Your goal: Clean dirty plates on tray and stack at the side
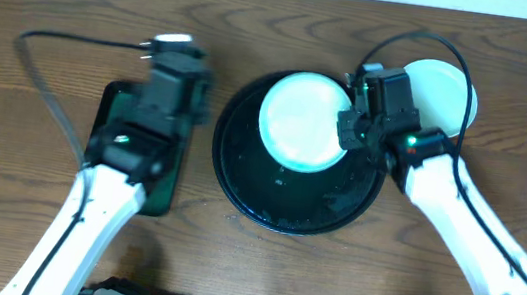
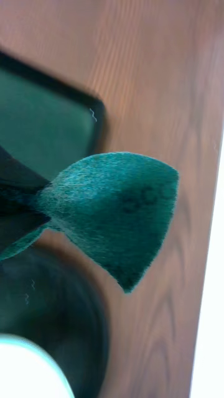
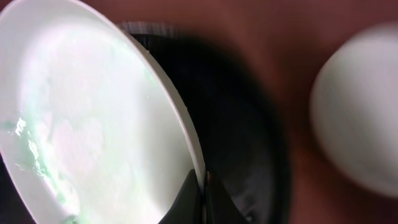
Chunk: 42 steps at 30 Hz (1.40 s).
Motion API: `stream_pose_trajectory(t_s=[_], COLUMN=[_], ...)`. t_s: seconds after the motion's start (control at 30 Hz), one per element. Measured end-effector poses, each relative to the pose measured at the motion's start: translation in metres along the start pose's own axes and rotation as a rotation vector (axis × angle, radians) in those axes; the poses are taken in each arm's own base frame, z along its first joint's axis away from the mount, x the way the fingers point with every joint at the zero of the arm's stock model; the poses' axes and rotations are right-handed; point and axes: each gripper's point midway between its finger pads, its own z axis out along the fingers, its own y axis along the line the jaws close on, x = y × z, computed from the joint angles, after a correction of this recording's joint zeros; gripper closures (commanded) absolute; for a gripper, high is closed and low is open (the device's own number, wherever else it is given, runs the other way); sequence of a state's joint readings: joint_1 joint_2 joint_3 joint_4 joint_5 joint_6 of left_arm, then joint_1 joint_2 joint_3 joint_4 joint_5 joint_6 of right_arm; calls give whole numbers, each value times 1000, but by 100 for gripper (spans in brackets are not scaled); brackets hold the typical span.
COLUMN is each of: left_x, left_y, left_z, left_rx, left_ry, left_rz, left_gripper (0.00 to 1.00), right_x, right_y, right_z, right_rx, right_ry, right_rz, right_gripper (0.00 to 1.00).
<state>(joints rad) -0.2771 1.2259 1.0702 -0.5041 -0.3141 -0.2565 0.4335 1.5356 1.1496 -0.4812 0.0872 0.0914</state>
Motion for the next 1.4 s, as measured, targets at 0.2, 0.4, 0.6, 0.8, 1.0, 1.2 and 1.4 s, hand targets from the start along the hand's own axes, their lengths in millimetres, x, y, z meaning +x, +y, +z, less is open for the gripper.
stream_pose_trajectory(t_s=[0.2,0.4,0.6,0.8,1.0,1.2,1.4], left_x=[5,5,6,7,7,6,5], left_y=[41,46,46,46,46,46,45], left_z=[-3,-2,-2,-2,-2,-2,-2], left_rx=[-91,-103,-103,-104,-104,-103,-102], left_ry=[37,40,41,42,42,39,36], left_rz=[-66,-95,-102,-109,-109,-110,-111], left_gripper=[92,93,92,92,93,93,92], right_x=[-42,-73,-90,-92,-54,-51,-50], right_y=[7,17,36,43,18,-21,-66], right_z=[-36,-65,-86,-92,-42,-23,-10], right_rx=[236,500,646,679,439,401,252], right_ry=[-181,-258,-254,-250,-118,-122,-156], right_rz=[-317,-678,-1012,-1076,-976,-649,-320], right_gripper=[99,99,99,99,99,99,99])
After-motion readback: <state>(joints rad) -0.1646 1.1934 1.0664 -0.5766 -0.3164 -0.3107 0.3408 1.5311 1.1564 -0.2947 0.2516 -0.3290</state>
